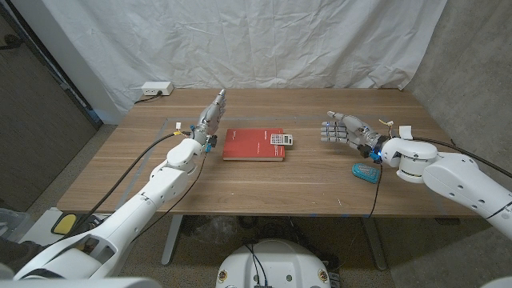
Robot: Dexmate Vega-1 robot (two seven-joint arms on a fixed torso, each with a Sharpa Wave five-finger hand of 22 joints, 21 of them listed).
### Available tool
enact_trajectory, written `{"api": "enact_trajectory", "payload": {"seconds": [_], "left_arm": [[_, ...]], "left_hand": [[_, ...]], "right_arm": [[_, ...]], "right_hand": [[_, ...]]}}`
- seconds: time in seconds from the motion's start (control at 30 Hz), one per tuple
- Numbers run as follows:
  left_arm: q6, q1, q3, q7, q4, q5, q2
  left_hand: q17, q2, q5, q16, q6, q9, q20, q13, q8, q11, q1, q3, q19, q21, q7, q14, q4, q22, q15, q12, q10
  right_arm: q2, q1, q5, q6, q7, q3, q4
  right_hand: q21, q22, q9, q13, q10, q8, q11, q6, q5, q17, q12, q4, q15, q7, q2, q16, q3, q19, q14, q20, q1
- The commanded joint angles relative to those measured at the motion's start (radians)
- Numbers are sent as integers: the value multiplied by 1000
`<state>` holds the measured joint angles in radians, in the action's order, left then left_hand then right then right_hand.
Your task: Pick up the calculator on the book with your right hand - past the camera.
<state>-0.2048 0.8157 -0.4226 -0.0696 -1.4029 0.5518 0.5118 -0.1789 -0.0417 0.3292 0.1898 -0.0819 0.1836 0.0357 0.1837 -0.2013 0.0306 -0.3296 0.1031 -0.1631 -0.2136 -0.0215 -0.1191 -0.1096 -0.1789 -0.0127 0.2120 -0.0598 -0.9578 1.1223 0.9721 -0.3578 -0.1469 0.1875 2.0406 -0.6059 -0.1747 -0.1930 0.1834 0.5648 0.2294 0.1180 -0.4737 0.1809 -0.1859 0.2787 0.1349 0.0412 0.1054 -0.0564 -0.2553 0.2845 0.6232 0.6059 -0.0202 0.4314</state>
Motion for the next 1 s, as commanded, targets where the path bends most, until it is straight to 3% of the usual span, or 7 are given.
{"api": "enact_trajectory", "payload": {"seconds": [0.03, 0.23, 0.47, 0.67, 0.8, 1.0], "left_arm": [[11, -8, -8, 5, -4, -6, 4], [2, -10, -7, 14, -2, -4, 3], [0, -34, -15, 27, 20, -5, -9], [-5, -43, -5, 94, 39, 62, -30], [42, -49, -11, 54, -12, 30, -3], [53, -53, -16, 37, -37, 21, -5]], "left_hand": [[-2, -1, 6, -2, 2, 5, 32, 5, -3, 1, -15, -1, 0, 3, 1, 3, 3, -4, 2, -4, 1], [-2, 0, 6, -2, 2, 5, 32, 5, -2, 1, -16, -2, -1, 4, 2, 3, 4, -4, 2, -4, 2], [-2, 1, 6, -2, 3, 5, 31, 5, -3, 1, -18, -3, -1, 4, 0, 3, 4, -4, 2, -4, 3], [-2, 2, 6, -2, 3, 5, 31, 5, -2, 1, -19, -3, 0, 4, 1, 2, 5, -4, 2, -5, 2], [-2, 2, 6, -1, 3, 5, 31, 5, -2, 2, -20, -4, 0, 5, 0, 5, 5, -4, 4, -5, 2], [-2, 3, 6, -2, 4, 5, 31, 5, -2, 1, -21, -5, 0, 5, -1, 4, 6, -4, 3, -5, 3]], "right_arm": [[-16, -43, 42, -68, 20, 19, -7], [-25, -62, 54, -96, 24, 31, -13], [-40, -79, 60, -128, 30, 46, -18], [-69, -96, 49, -149, 65, 63, -24], [-93, -87, 41, -151, 85, 65, -21], [-109, -105, 31, -173, 102, 81, -24]], "right_hand": [[9, -2, -2, 4, 13, 9, -1, -22, 4, -3, 9, 10, 0, -5, -4, -4, 4, 6, 13, -12, 16], [12, -2, -2, 4, 19, 4, -1, -19, 4, -4, 7, 11, 4, 11, -4, -1, 7, 13, 17, -15, 22], [14, -3, -2, 4, 19, -3, 0, -9, 5, -4, 4, 12, 7, 11, -4, -1, 9, 18, 24, -13, 24], [17, -3, -2, 4, 18, -8, 0, -1, 5, -4, 2, 12, 10, 14, -4, 0, 9, 20, 29, -11, 26], [19, -3, -2, 4, 18, -12, 6, 5, 6, -4, 1, 12, 11, 17, -4, 1, 10, 20, 30, -8, 27], [24, -3, -3, 4, 13, -16, 8, 12, 6, -5, -4, 12, 18, 22, -5, 7, 12, 16, 23, -1, 30]]}}
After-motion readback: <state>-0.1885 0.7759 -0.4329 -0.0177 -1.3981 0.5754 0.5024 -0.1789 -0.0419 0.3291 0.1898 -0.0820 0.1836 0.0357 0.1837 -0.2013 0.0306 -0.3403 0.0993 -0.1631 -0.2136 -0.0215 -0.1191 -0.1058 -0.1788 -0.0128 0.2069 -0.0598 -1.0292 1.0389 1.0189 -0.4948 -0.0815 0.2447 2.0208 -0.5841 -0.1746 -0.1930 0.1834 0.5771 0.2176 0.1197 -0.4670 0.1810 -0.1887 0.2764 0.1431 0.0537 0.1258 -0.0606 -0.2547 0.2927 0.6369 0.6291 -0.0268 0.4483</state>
